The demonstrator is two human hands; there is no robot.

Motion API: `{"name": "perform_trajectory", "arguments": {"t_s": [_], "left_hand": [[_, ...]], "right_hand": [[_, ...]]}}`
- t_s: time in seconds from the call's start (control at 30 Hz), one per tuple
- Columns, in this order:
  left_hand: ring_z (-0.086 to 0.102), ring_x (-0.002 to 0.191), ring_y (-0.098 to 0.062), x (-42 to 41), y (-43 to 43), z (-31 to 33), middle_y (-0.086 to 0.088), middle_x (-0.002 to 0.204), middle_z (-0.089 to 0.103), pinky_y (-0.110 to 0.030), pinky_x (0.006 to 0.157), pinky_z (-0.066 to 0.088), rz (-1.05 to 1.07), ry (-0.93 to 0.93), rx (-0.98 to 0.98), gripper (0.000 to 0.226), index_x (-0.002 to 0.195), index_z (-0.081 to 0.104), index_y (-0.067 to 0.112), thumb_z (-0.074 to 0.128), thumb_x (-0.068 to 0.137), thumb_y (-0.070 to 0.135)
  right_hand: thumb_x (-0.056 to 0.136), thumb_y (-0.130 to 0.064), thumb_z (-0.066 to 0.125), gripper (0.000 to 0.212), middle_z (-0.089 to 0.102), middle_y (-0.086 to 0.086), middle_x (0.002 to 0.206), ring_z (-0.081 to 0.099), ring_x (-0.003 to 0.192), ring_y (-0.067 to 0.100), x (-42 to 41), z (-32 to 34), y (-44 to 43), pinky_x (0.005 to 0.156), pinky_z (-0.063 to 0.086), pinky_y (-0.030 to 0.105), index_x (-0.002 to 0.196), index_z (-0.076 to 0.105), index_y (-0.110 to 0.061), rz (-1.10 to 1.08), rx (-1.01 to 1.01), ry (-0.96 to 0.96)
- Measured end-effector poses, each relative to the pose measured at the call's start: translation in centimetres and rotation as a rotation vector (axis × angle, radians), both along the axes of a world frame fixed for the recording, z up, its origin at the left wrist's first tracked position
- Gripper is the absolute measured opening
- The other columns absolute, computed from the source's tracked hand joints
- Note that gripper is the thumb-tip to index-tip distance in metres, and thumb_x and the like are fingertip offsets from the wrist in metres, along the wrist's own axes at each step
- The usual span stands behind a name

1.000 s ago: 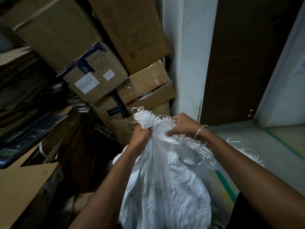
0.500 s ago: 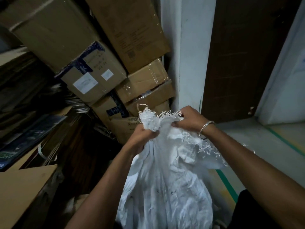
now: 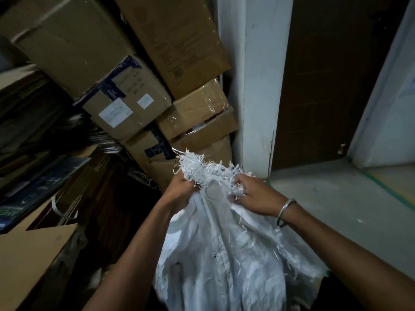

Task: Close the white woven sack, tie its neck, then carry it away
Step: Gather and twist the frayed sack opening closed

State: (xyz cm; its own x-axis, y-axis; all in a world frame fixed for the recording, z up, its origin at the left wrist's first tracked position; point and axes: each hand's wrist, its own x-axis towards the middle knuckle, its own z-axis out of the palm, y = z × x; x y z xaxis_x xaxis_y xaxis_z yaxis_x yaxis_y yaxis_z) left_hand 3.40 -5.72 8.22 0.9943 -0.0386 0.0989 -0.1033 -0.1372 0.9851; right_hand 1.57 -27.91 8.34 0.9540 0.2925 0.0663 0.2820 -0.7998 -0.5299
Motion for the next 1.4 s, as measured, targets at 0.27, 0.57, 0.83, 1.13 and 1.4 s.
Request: {"name": "perform_trajectory", "arguments": {"t_s": [0.27,0.57,0.83,1.13,1.4], "left_hand": [[0.067,0.078,-0.010,-0.3,0.5,-0.5,-0.004,0.086,0.071,-0.021,0.072,0.053,-0.079,-0.005,0.093,0.044,0.085,0.070,0.021,0.056,0.088,-0.020],[0.074,0.098,-0.027,0.1,0.6,-0.7,-0.017,0.102,0.077,-0.043,0.086,0.061,-0.051,-0.015,0.103,0.043,0.085,0.076,0.022,0.062,0.082,-0.018],[0.074,0.095,-0.026,0.5,-0.1,-0.5,-0.012,0.099,0.078,-0.040,0.080,0.060,-0.058,0.005,0.158,0.038,0.101,0.075,0.010,0.069,0.072,-0.013],[0.051,0.053,-0.014,1.6,-2.3,-2.4,0.003,0.059,0.058,-0.027,0.053,0.043,0.524,0.019,-0.002,0.010,0.060,0.064,0.010,0.062,0.060,0.020],[0.055,0.054,-0.013,1.5,-3.5,-1.9,0.007,0.059,0.060,-0.029,0.052,0.046,0.469,-0.040,0.012,0.006,0.061,0.063,0.017,0.064,0.066,0.014]], "right_hand": [[0.065,-0.056,0.086,0.089,0.055,-0.007,0.124,0.059,0.108,0.015,0.6,1.9,-0.8,0.081,0.052,0.031,0.132,0.040,-0.023,0.030,0.182,0.289],[0.078,-0.058,0.070,0.039,0.071,-0.006,0.077,0.064,0.070,0.010,2.2,1.8,1.6,0.063,0.049,0.028,0.076,0.070,-0.019,0.039,-0.067,-0.137],[0.091,-0.015,0.064,0.009,0.067,0.008,0.082,0.062,0.080,0.030,4.8,2.5,1.2,0.066,0.045,0.035,0.084,0.062,-0.011,-0.114,0.097,-0.249],[0.100,-0.030,0.054,0.023,0.056,0.003,0.082,0.049,0.074,0.021,1.4,0.4,1.2,0.067,0.033,0.033,0.084,0.051,-0.014,0.067,0.069,-0.151],[0.086,-0.031,0.069,0.027,0.063,0.008,0.070,0.062,0.072,0.032,2.6,-1.3,2.1,0.059,0.041,0.033,0.072,0.058,-0.011,-0.150,0.109,-0.165]]}}
